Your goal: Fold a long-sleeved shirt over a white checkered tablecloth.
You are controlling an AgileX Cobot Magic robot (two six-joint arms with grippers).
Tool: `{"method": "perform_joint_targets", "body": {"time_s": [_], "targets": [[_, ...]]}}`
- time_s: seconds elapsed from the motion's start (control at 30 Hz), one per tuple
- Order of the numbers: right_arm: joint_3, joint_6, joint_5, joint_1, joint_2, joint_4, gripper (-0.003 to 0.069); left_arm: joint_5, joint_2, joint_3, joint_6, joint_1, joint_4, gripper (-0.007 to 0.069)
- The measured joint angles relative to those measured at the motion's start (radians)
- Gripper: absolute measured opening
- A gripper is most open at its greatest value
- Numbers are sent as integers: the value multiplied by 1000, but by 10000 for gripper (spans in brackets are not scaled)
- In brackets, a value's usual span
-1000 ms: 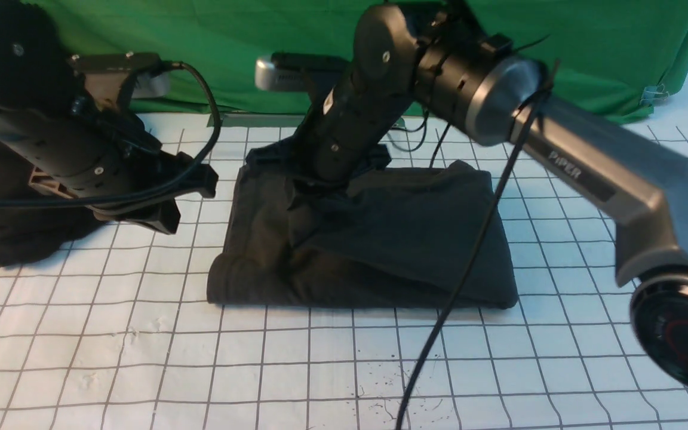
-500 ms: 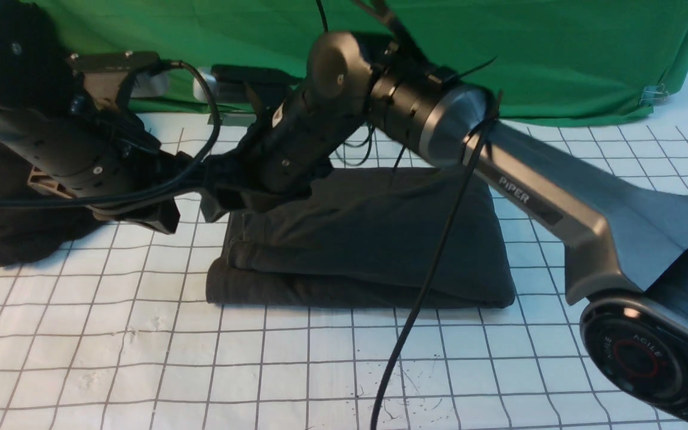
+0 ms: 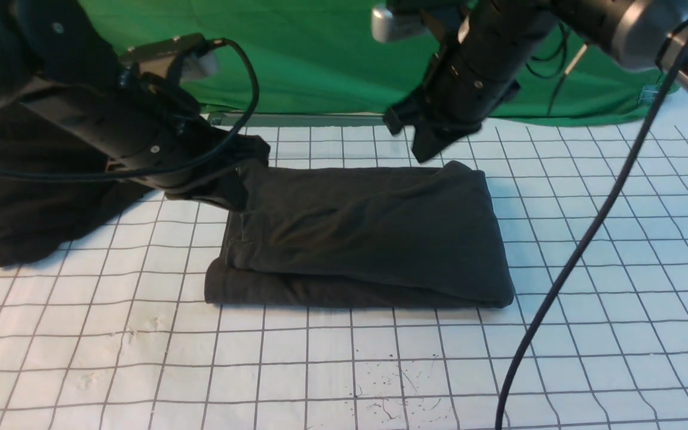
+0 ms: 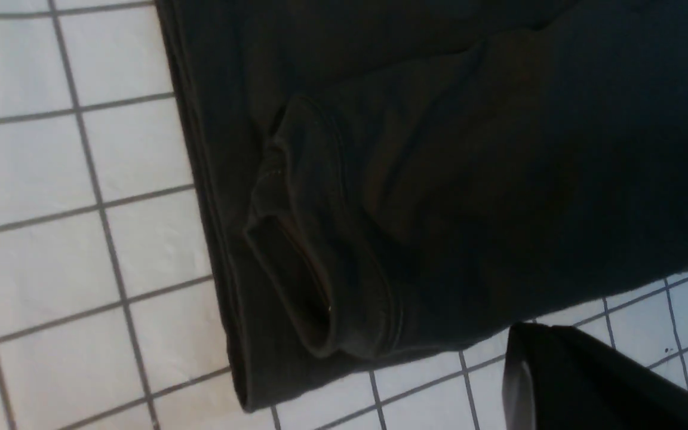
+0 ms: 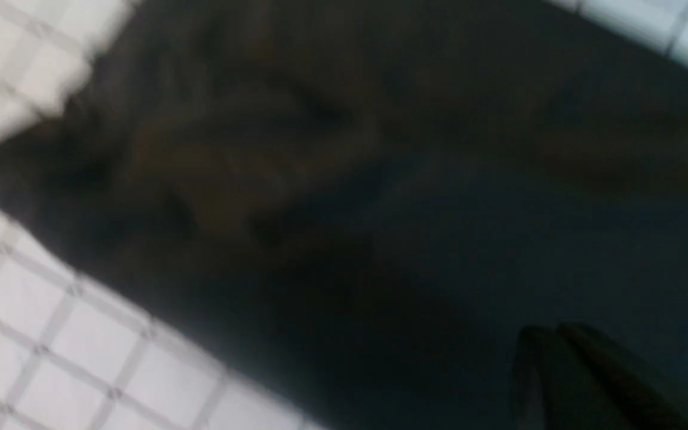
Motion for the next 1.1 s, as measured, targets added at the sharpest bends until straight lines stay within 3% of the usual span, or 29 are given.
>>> {"method": "perform_joint_targets", "body": {"time_s": [0.23,0.43,0.57,0.93,1.1], "targets": [[248,-27,-27,-3,-45,0,0,-1,178,-55,28,-64,2,-3],[395,-49,-71,-10,-31,-10,0,47,288,-54,-123,-72,139,-3],[480,-49,-93,-30,-27,-20,0,40,282,-36,-141,-73,148,-3],[479,-49,-113,-66,-119,-25,0,7,155,-34,-152,-73,188,-3],[402,-53,-125,-69,-183,-24,0,-18,142,-170,-156,-55,172,-3]]}}
